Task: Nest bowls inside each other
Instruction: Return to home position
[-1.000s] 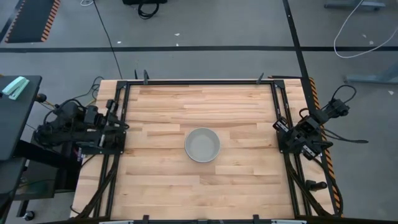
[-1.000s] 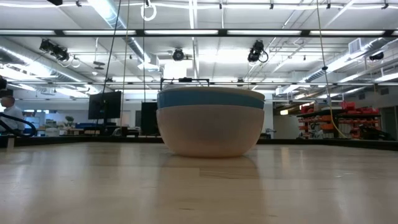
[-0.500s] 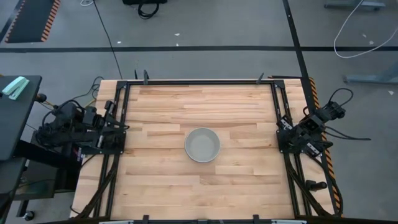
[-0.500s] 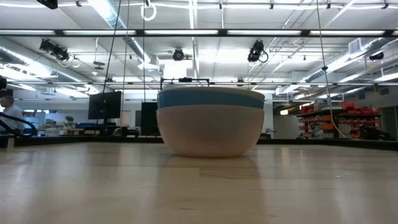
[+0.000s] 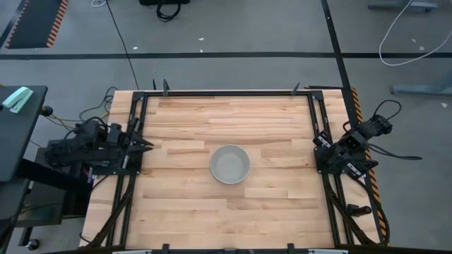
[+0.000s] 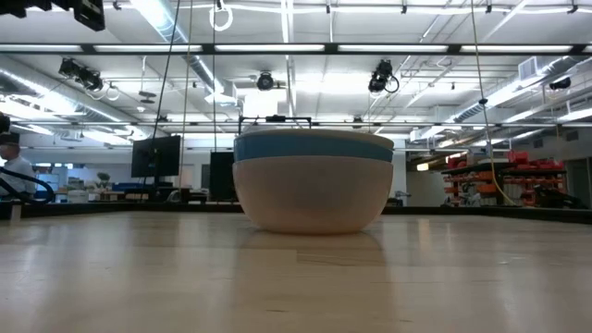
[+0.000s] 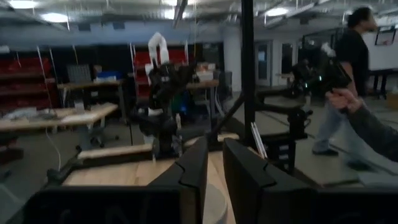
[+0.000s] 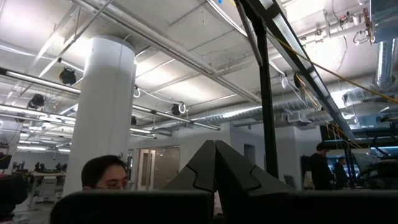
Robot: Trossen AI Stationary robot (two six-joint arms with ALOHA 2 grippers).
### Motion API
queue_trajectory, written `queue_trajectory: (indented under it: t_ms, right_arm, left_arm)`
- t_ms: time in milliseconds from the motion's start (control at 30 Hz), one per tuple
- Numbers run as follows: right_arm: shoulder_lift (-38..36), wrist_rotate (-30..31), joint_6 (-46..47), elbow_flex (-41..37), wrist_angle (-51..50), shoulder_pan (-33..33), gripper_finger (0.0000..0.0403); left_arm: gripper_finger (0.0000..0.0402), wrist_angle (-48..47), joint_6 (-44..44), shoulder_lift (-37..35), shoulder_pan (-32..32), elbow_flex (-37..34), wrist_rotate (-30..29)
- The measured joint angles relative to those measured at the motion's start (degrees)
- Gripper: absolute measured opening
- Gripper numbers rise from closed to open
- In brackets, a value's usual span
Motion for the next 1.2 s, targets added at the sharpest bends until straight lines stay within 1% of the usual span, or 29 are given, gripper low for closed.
queue_trajectory:
  t_ms: [133, 300, 433, 600, 800, 867, 1100, 1200]
  right_arm:
    - [0.0, 0.0, 0.0, -0.6, 0.0, 0.0, 0.0018]
    - [0.0, 0.0, 0.0, -0.8, -0.1, 0.0, 0.0018]
    - [0.0, 0.0, 0.0, -0.8, -0.3, 0.0, 0.0018]
    - [0.0, 0.1, -1.0, -0.9, -2.5, 0.0, 0.0018]
    - [0.1, 2.4, -1.7, -1.4, -4.0, 0.0, 0.0018]
    - [0.1, 2.6, -1.7, -2.0, -4.2, 0.0, 0.0018]
    - [0.3, 2.6, -1.5, -2.4, -4.2, 0.0, 0.0018]
    - [0.3, 2.6, -1.6, -2.4, -4.1, 0.0, 0.0018]
  left_arm:
    - [0.0063, 8.8, 0.0, 0.0, 0.0, -4.9, 0.2]
    - [0.0058, 21.8, -0.2, 0.0, 0.0, -11.5, 2.9]
    - [0.0053, 28.1, -1.0, 0.0, 0.0, -14.7, 2.9]
    - [0.0056, 27.9, -1.2, 0.1, 0.0, -15.6, 2.7]
    - [0.0063, 26.3, -2.6, 0.1, 0.0, -15.6, 2.7]
    - [0.0063, 24.4, -2.6, 0.1, 0.0, -15.6, 2.7]
    - [0.0054, 22.8, -2.6, 0.1, 0.0, -15.7, 2.7]
    - [0.0053, 25.4, -2.8, 0.1, 0.0, -17.7, 2.6]
